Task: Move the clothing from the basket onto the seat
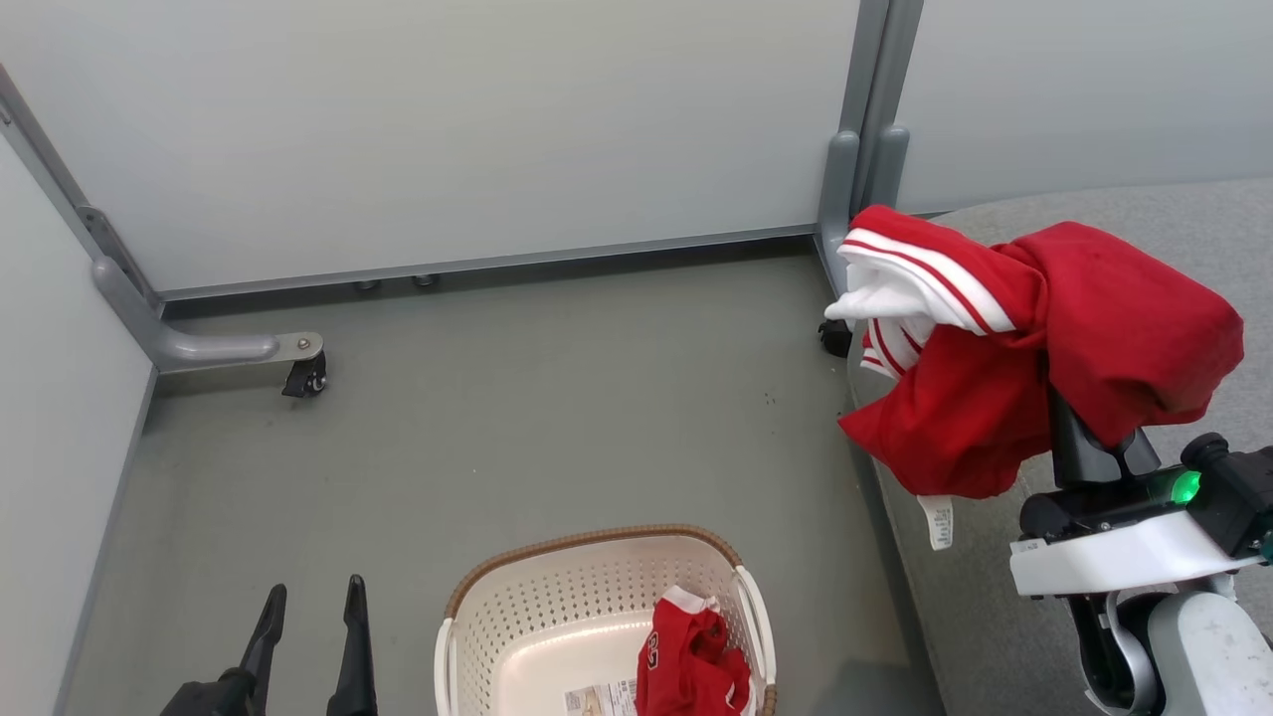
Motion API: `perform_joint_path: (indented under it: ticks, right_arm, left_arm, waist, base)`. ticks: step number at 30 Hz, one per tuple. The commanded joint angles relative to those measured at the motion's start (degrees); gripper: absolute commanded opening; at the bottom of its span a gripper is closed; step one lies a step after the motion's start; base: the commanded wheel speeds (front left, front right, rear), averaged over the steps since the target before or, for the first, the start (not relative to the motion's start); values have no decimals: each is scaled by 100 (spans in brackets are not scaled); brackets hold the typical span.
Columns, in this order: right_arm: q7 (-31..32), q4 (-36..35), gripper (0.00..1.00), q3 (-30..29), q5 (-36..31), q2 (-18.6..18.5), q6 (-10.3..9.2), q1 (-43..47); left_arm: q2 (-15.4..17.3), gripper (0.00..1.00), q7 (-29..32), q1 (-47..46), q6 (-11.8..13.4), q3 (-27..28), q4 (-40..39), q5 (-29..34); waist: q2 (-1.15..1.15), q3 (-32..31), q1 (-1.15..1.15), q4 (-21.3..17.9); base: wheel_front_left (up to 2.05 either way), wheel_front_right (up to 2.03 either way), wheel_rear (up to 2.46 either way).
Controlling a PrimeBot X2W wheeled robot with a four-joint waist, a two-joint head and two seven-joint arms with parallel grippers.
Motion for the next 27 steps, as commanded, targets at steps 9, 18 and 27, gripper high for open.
perform_joint_path:
  ticks: [9,18,27]
  right_arm:
    - [-20,5,0,-2,4,-34,-2,-22]
    - [-19,-35,0,-71,-20,-56,-2,-99]
    - [-20,-106,0,-230,-61,-52,-2,-169]
  left_arm:
    - [-41,100,-3,39,-19,-87,-21,27]
    - [-44,100,-3,-14,-18,-149,-30,28]
    - [-46,100,-4,-165,-18,-250,-94,38]
  waist:
    - [0,10,0,-79]
    - [0,97,0,-577]
    - [0,244,0,-1512]
  base:
    - [0,0,0]
    - [0,0,0]
    - [0,0,0]
